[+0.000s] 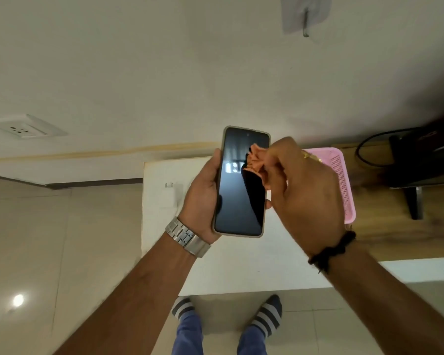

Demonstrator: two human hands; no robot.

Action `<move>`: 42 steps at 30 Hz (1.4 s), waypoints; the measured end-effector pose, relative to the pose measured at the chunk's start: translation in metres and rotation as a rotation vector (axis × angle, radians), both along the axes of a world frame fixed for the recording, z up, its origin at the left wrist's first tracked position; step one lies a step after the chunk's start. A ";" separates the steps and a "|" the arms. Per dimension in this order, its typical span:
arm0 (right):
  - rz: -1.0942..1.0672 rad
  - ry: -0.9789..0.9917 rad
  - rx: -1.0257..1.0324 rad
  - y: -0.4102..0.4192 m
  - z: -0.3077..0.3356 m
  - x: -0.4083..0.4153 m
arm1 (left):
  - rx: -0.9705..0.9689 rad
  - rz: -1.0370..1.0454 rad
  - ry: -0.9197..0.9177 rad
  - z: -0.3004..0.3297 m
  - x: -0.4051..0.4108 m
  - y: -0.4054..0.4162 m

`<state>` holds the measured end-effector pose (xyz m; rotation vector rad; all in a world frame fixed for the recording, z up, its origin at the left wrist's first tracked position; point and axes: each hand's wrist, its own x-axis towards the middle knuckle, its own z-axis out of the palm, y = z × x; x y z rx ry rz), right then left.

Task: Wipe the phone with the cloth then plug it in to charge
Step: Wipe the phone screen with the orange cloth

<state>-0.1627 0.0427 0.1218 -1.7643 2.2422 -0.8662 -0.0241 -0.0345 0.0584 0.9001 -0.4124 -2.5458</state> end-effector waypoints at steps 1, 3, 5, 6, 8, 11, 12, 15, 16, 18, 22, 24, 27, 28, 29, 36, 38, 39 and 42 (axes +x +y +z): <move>-0.023 -0.023 -0.012 -0.004 -0.001 -0.009 | -0.009 -0.025 0.000 0.000 -0.001 0.003; -0.052 -0.058 -0.027 -0.017 0.002 -0.019 | 0.000 -0.037 0.006 0.000 -0.003 0.008; -0.041 -0.031 -0.058 -0.029 0.010 -0.008 | 0.038 -0.020 0.021 0.003 -0.007 0.011; -0.019 -0.030 -0.054 -0.034 0.012 0.002 | 0.050 -0.013 0.027 0.003 -0.009 0.012; 0.005 -0.098 0.015 -0.041 0.013 0.014 | 0.057 0.003 0.030 0.001 -0.011 0.015; 0.023 -0.067 0.038 -0.037 0.010 0.004 | 0.043 -0.004 0.030 -0.003 -0.005 0.014; 0.018 -0.009 0.008 -0.033 0.009 -0.005 | 0.029 -0.014 0.027 -0.005 -0.001 0.012; -0.049 0.000 -0.002 -0.026 0.009 -0.012 | 0.022 -0.035 0.001 -0.006 0.000 0.011; -0.049 -0.008 -0.009 -0.029 0.011 -0.005 | 0.033 -0.028 -0.011 -0.005 -0.002 0.013; -0.012 -0.015 -0.022 -0.038 0.014 0.010 | 0.039 -0.006 -0.028 -0.003 -0.005 0.017; -0.007 0.020 0.001 -0.038 0.008 -0.004 | 0.021 -0.007 -0.007 -0.003 -0.001 0.014; -0.056 -0.034 0.011 -0.032 0.004 -0.016 | 0.039 -0.021 -0.017 -0.003 0.000 0.012; -0.064 -0.067 -0.002 -0.033 0.004 -0.007 | 0.075 -0.029 -0.015 -0.001 -0.005 0.013; -0.068 -0.063 -0.012 -0.036 0.004 -0.003 | 0.075 -0.020 -0.019 0.001 -0.006 0.013; -0.068 -0.060 -0.016 -0.039 0.005 0.001 | 0.072 -0.010 -0.024 0.004 -0.006 0.012; 0.131 0.042 0.180 -0.012 0.008 0.033 | 0.134 0.092 0.009 0.011 -0.005 0.005; 0.049 0.063 0.133 -0.025 0.008 0.020 | 0.124 0.055 0.033 0.011 -0.006 0.012; -0.003 0.096 0.108 -0.035 0.006 0.012 | 0.123 0.033 0.044 0.009 -0.007 0.015; -0.058 0.093 0.096 -0.043 0.007 0.015 | 0.102 0.043 0.039 0.008 -0.010 0.011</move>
